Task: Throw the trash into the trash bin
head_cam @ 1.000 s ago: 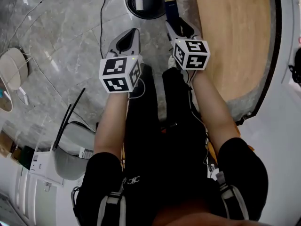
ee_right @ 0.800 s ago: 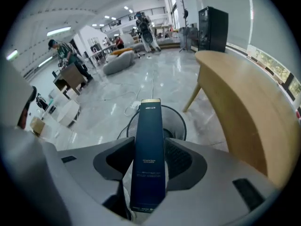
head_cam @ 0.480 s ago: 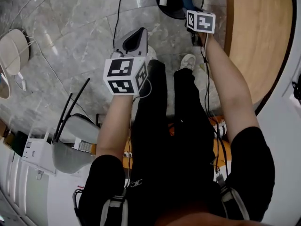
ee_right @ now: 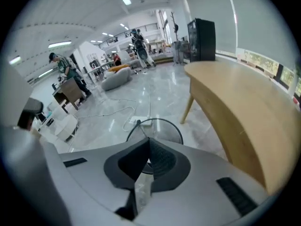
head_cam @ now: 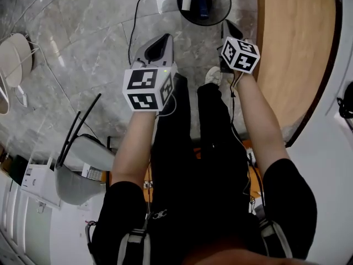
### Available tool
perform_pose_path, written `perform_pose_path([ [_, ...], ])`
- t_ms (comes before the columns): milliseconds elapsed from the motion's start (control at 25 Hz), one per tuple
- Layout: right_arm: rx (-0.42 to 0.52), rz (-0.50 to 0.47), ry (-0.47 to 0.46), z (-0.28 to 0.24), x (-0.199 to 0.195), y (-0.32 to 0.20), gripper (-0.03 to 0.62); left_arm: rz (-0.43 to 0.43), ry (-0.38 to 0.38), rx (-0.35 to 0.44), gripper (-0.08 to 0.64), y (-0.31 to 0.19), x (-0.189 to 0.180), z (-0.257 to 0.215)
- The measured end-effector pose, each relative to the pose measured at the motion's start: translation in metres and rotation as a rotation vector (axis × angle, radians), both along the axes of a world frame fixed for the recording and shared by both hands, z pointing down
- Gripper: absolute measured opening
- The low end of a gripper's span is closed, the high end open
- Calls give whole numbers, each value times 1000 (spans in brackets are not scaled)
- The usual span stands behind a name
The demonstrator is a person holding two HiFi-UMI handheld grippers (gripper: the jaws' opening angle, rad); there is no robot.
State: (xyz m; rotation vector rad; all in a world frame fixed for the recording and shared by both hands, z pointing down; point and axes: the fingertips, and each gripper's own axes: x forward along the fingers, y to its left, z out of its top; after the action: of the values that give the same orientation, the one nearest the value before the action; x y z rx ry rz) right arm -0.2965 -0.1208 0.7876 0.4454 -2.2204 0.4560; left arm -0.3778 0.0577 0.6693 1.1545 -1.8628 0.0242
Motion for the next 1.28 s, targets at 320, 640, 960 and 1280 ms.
perform_pose_path([
  [320,115,-90,-234,-209,16,15,11,-57,-127,110,12,-50,2,-136],
  [640,285,-188,-486,-478,53,-7,12,-113,-260,248,12,-73,58,-368],
  [960,338,-100,-675,-651,125,-27,12,-103,-485,311,12,-59,122,-532],
  [1280,407,-129,-859,-730,158,-25,11,-154,-650,373,12,-45,153,-601],
])
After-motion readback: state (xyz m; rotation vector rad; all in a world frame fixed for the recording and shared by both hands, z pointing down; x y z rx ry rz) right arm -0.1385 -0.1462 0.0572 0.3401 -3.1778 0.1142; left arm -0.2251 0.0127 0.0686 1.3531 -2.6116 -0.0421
